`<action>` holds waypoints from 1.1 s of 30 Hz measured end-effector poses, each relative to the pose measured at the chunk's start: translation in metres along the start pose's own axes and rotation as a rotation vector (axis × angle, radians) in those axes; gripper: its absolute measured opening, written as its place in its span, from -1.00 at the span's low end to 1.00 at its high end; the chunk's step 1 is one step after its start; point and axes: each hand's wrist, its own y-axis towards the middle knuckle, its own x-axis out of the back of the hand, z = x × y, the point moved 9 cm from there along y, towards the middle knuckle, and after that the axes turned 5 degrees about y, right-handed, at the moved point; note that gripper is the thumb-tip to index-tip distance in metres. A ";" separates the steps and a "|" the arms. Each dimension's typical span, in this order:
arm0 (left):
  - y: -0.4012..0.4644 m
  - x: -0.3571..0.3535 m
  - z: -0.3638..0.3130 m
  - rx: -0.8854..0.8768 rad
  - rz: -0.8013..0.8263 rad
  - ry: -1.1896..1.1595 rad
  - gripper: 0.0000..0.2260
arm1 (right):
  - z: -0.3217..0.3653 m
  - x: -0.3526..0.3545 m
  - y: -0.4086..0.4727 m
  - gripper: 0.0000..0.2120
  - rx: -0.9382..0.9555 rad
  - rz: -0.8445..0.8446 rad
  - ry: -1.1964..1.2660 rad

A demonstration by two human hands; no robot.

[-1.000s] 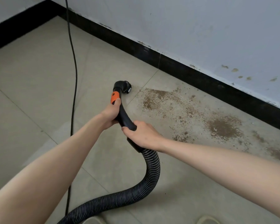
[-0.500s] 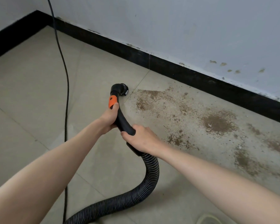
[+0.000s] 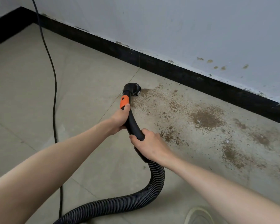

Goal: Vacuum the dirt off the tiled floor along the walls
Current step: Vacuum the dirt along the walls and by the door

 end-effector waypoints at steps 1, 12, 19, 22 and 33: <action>0.000 -0.003 0.000 0.006 0.003 0.008 -0.75 | -0.003 0.002 -0.002 -0.65 -0.009 -0.007 -0.003; 0.005 -0.045 -0.007 0.001 0.066 0.059 -0.66 | -0.028 0.025 -0.009 -0.64 -0.050 -0.071 0.022; 0.016 -0.040 -0.016 -0.019 0.056 0.080 -0.67 | -0.025 0.027 0.005 -0.64 -0.034 -0.072 0.044; 0.025 -0.017 -0.022 -0.018 -0.015 0.061 -0.69 | -0.010 0.023 0.025 -0.65 0.018 -0.024 0.049; 0.040 0.092 -0.008 -0.006 -0.256 -0.120 -0.59 | 0.061 -0.022 0.080 -0.67 0.207 0.139 -0.004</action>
